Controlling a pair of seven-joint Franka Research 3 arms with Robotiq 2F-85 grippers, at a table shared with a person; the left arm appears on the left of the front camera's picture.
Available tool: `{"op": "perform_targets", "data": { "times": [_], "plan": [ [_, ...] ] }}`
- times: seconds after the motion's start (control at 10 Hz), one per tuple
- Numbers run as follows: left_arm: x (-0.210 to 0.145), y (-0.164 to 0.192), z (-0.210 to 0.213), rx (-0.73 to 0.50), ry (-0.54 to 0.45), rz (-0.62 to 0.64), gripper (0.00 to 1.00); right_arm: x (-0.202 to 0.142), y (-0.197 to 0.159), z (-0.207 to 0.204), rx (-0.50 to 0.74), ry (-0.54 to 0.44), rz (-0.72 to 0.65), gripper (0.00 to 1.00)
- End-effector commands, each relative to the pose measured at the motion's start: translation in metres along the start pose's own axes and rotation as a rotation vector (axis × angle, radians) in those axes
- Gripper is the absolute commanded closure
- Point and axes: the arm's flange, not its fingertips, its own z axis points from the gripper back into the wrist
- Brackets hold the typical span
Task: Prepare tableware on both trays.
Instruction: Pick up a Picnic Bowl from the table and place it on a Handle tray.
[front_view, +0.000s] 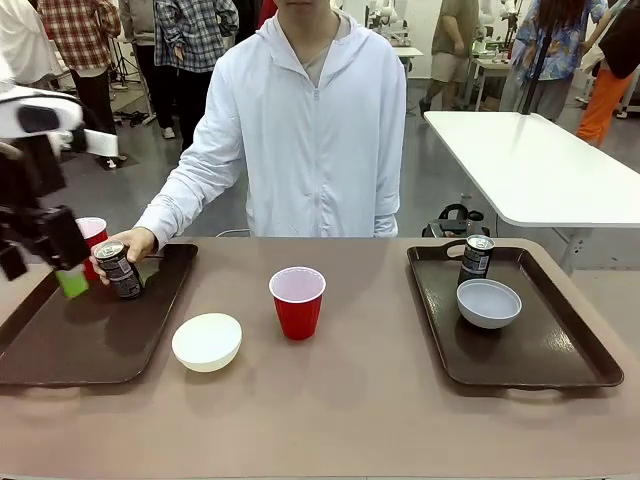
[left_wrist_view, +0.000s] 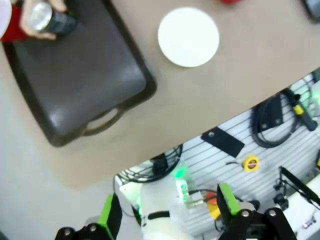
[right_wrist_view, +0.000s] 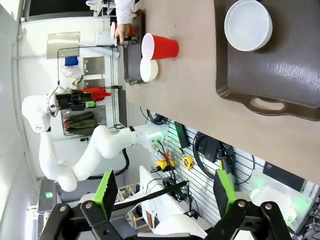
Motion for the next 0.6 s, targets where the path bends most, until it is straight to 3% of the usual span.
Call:
{"op": "perform_targets", "data": {
  "times": [0.0,0.2,0.5],
  "plan": [
    [0.030,0.023,-0.021,-0.003,0.004,0.073,0.00,0.000,0.001,0.001,0.020,-0.005,0.020,0.00],
    [0.033,0.029,-0.024,-0.025,-0.019,0.116,0.00,0.000,0.001,0.001,0.020,-0.005,0.020,0.00],
    [0.083,0.029,-0.062,-0.062,-0.099,0.271,0.00,0.000,0.001,0.001,0.020,-0.005,0.020,0.00]
  ]
}}
